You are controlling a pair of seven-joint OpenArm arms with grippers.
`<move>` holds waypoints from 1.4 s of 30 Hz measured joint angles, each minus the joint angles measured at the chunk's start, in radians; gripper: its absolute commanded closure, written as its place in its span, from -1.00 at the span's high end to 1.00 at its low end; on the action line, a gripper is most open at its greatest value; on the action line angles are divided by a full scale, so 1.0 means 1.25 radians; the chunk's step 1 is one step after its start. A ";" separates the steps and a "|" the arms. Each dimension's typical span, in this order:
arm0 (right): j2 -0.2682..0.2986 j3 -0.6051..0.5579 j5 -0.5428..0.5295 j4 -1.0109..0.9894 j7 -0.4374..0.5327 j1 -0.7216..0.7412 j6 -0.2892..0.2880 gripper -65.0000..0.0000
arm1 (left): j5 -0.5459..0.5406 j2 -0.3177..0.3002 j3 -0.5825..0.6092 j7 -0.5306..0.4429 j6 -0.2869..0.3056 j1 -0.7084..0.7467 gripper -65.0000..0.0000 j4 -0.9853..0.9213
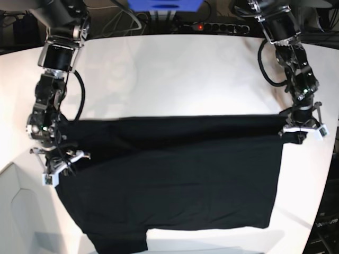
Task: Fold the T-shirt properly
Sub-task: 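Lift the shoulder edge with both grippers and pull it over the shirt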
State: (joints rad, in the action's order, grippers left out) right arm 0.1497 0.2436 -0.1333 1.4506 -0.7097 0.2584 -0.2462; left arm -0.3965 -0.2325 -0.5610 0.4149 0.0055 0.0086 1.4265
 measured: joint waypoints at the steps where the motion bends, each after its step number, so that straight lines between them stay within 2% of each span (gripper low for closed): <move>1: 0.000 0.000 0.000 -0.005 0.002 0.007 0.000 -1.00 | 0.000 0.000 0.000 0.001 -0.001 -0.006 -1.00 -0.002; 11: 0.002 0.000 0.002 -0.028 0.002 0.027 0.000 -1.00 | 0.002 -0.031 0.077 -0.011 -0.002 -0.057 -1.00 -0.027; 25: 0.002 -0.003 0.002 -0.029 -0.002 0.021 0.000 -1.00 | 0.002 -0.029 0.078 -0.002 -0.002 -0.111 -0.89 -0.105; 27: 0.002 -0.003 0.002 -0.029 -0.004 0.021 0.000 -0.84 | 0.002 -0.029 0.078 -0.003 -0.003 -0.123 -0.89 -0.105; 29: 0.002 -0.003 0.002 -0.038 0.000 0.022 0.000 -0.58 | 0.001 -0.029 0.078 0.001 -0.004 -0.133 -0.89 -0.105; 32: 0.007 -0.003 0.002 -0.046 -0.005 0.019 0.000 -0.15 | 0.002 -0.039 0.077 0.099 -0.002 -0.145 -0.89 -0.106; 33: 0.012 -0.004 0.002 -0.050 -0.003 0.019 0.000 -0.04 | 0.003 -0.043 0.077 0.103 -0.002 -0.150 -0.88 -0.107; 35: 0.018 -0.003 0.004 -0.051 0.002 0.021 0.000 0.07 | 0.003 -0.050 0.077 0.097 -0.002 -0.154 -0.72 -0.106; 42: 0.018 -0.003 0.004 -0.051 0.001 0.021 0.000 0.08 | 0.003 -0.050 0.074 0.103 -0.003 -0.149 0.17 -0.101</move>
State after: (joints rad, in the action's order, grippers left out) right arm 0.1722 0.2394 -0.1284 1.3872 -0.7082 0.2848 -0.2459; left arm -0.3931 -0.2955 -0.4690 0.5430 0.0021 -0.1776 1.3003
